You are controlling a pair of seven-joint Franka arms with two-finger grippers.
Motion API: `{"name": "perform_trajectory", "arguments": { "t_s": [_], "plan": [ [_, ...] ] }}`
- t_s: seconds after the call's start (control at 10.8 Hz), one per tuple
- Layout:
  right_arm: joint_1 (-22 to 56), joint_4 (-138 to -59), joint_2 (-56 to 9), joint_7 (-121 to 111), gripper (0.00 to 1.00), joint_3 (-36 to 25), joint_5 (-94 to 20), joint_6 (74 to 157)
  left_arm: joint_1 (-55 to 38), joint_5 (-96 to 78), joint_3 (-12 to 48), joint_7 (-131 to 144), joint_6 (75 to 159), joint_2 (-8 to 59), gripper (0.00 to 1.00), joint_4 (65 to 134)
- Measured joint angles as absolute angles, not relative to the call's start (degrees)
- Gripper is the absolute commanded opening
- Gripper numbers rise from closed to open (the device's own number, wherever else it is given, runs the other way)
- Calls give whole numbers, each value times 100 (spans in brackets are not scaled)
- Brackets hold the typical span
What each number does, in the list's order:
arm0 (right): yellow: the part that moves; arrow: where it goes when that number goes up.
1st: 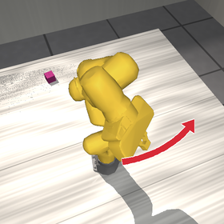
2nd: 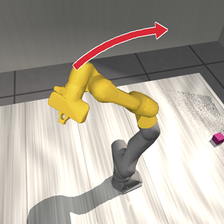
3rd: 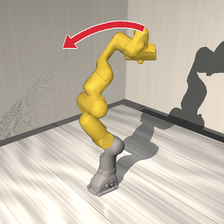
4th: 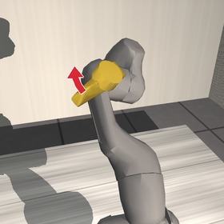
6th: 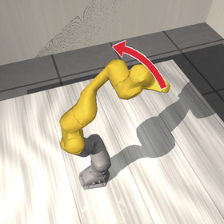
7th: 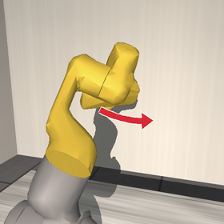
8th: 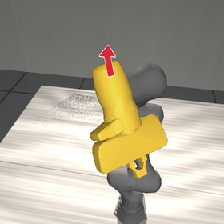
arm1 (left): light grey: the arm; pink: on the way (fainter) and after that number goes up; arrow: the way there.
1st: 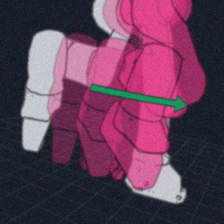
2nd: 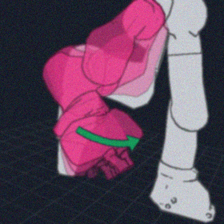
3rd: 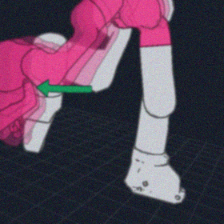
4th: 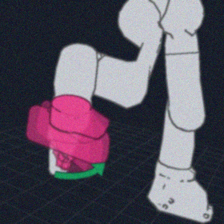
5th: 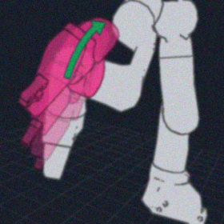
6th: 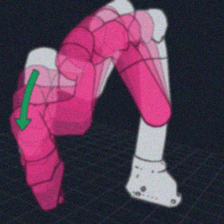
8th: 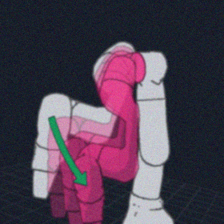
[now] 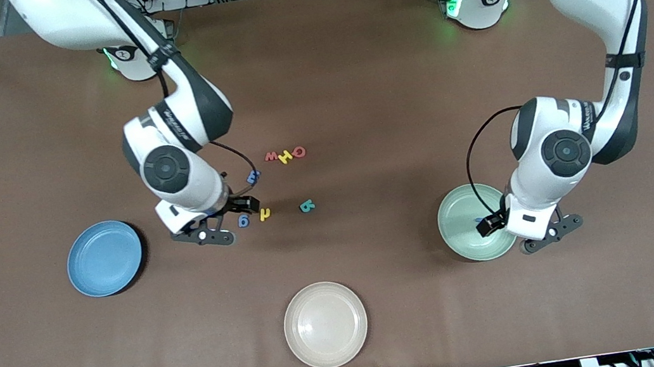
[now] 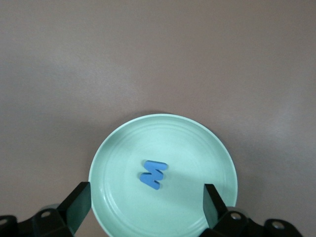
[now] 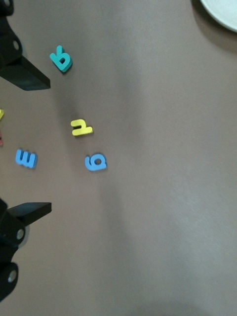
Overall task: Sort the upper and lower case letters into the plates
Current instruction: 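Raise the left gripper off the plate while the right gripper lowers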
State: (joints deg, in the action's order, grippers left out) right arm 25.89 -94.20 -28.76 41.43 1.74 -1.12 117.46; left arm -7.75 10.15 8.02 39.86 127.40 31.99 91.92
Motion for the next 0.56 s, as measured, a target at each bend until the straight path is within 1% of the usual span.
{"name": "perform_trajectory", "arguments": {
  "t_s": [0.19, 0.56],
  "plan": [
    [2657, -9425, -3053, 4292, 100, 173, -112, 12036, -788, 1015, 906, 3986, 12349, 3071, 100, 8954],
    [2703, -9682, -3366, 4310, 100, 173, -112, 13090, -810, 1015, 1027, 3950, 12273, 2957, 100, 8804]
  ]
}}
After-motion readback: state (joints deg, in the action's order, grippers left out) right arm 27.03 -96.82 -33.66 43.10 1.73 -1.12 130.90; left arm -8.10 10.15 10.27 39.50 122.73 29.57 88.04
